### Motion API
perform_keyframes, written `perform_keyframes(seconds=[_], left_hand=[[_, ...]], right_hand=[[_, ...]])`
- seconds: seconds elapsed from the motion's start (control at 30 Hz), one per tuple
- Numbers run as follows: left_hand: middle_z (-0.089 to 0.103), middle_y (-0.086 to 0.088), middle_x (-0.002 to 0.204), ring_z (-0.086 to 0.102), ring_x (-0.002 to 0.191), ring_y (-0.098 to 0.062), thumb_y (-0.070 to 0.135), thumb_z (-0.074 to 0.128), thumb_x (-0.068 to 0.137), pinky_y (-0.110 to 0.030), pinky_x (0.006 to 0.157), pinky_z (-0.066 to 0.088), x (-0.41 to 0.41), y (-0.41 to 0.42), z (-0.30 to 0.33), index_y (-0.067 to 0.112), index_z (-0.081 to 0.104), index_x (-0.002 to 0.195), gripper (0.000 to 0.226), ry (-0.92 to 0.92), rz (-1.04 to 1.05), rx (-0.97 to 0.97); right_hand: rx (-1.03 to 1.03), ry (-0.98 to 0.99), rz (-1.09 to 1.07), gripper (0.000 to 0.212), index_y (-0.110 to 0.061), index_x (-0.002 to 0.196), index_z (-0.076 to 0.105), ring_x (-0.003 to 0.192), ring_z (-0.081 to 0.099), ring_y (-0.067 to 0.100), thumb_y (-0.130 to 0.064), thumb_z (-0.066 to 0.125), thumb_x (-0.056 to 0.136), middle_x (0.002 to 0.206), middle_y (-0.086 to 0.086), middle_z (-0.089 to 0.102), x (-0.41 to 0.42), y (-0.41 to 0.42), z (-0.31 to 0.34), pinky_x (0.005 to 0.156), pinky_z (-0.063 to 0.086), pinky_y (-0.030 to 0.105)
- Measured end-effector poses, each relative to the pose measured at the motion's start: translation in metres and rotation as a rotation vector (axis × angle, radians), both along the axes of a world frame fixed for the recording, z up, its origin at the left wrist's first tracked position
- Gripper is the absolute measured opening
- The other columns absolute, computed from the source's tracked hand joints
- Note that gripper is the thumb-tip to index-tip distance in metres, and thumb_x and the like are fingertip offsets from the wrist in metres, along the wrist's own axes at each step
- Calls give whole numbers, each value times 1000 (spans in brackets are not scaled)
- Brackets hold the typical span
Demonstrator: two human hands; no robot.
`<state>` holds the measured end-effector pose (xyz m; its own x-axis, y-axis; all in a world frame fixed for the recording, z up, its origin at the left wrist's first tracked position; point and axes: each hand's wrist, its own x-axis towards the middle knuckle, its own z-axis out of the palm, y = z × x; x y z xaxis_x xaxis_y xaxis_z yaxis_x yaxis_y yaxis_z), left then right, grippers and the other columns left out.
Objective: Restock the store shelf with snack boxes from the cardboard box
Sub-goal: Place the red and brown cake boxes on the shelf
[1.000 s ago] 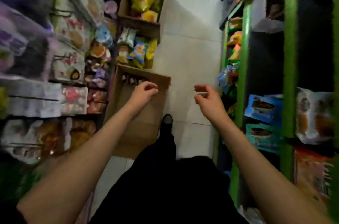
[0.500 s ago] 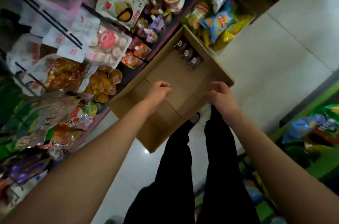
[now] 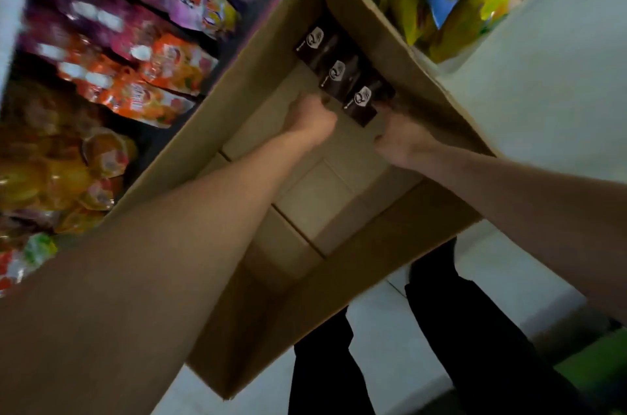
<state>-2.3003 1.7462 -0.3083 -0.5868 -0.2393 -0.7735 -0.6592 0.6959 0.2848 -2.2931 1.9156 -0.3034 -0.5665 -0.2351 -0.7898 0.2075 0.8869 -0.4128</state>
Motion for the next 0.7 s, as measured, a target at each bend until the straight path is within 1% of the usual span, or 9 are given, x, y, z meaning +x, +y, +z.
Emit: perform_keyframes(seconds=[0.07,0.13,0.2,0.27,0.37,0.47,0.53,0.63,0.7], left_hand=[[52,-11,139,52,124,-31,26,55,92,-38,103,45,-12,8,-23,23,54,136,44,86,-106,-10],[50,-12,141,48,127,-34,35,53,95,-38,106,42,-22,14,-43,24,52,138,45,157,-106,-34],[46,-14,140,46,128,-34,40,58,92,-35,104,39,-29,21,-59,23,44,141,54,215,54,-76],[45,-13,136,49,125,-32,35,70,84,-32,101,40,-28,27,-68,19,37,141,68,263,254,-53],[48,-9,132,54,120,-27,23,74,81,-30,97,45,-21,32,-74,18,34,140,71,315,311,20],[51,-8,132,54,121,-24,22,75,79,-29,97,46,-12,26,-68,18,35,140,73,324,250,23],[54,-8,132,55,121,-23,19,79,75,-33,100,47,-4,16,-53,14,40,137,73,309,272,47],[58,1,125,56,111,-15,14,81,73,-20,86,43,14,-6,-5,14,49,128,64,286,329,116],[57,5,118,54,104,-11,13,79,75,-17,78,39,25,-22,42,17,52,129,60,246,327,176]], right_hand=[[2,229,224,70,-16,154,28,148,19,32,-8,57,91,163,10,17,-8,-9,-23,117,24,37],[8,396,334,70,-11,152,29,149,15,33,-7,59,89,163,12,16,-17,-19,-43,121,19,40],[70,541,401,66,-7,149,35,143,26,36,-8,60,88,158,15,27,-22,-23,-57,115,26,45],[159,637,461,56,-4,142,42,130,39,40,-9,59,89,151,17,36,-19,-22,-65,103,35,48],[200,698,558,42,-2,131,51,120,42,43,-4,56,90,151,19,34,-14,-17,-71,98,39,48],[144,664,543,39,-6,129,52,121,41,42,-6,57,90,145,19,38,-11,-13,-64,98,37,48],[96,595,480,47,-11,129,53,122,40,40,-9,65,83,136,16,44,-5,-11,-45,99,36,47],[-107,329,147,58,-19,127,53,114,45,31,-17,76,73,121,9,48,6,6,4,94,39,40],[-243,80,-129,64,-24,122,55,105,53,19,-20,84,65,111,-1,52,14,24,49,88,43,32]])
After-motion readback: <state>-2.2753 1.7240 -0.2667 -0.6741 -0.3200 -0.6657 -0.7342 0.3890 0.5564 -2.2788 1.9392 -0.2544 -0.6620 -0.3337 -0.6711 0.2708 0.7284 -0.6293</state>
